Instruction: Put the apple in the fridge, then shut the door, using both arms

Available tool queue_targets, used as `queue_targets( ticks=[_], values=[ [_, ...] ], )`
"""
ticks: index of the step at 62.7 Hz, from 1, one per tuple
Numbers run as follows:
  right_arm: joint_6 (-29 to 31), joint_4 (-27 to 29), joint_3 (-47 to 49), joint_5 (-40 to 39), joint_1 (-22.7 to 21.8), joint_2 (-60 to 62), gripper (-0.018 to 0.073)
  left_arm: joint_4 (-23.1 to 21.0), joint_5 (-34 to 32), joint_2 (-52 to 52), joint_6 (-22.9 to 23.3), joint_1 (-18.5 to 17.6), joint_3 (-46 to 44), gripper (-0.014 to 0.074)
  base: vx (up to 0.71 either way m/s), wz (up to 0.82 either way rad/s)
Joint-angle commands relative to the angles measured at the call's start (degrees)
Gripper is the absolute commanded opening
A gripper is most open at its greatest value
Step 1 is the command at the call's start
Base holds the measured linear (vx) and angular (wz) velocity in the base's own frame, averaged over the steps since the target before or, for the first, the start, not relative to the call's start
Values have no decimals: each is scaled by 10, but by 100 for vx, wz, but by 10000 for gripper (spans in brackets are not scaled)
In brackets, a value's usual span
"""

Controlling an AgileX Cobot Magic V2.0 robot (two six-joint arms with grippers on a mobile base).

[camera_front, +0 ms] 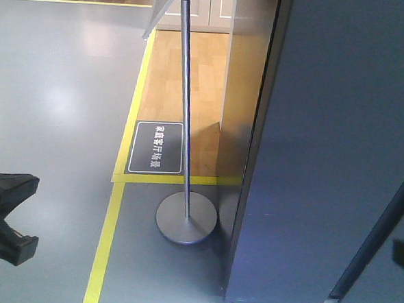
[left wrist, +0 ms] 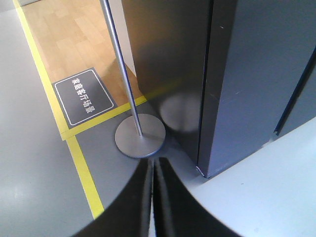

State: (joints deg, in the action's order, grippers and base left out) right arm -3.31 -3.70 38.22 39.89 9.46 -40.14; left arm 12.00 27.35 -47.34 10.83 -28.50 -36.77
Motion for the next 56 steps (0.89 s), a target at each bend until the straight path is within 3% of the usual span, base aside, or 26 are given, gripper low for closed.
queue_targets(
  ticks=[1, 23, 56],
  values=[
    [2, 1, -8, 3, 1, 53, -6, 3, -37, 3, 6, 0, -14, -6, 0, 0],
    [5, 25, -44, 56, 1, 181, -6, 3, -37, 3, 6, 0, -14, -6, 0, 0],
    [4, 31, -44, 56, 1, 188, -6, 3, -39, 6, 6, 0, -11, -6, 0, 0]
  ],
)
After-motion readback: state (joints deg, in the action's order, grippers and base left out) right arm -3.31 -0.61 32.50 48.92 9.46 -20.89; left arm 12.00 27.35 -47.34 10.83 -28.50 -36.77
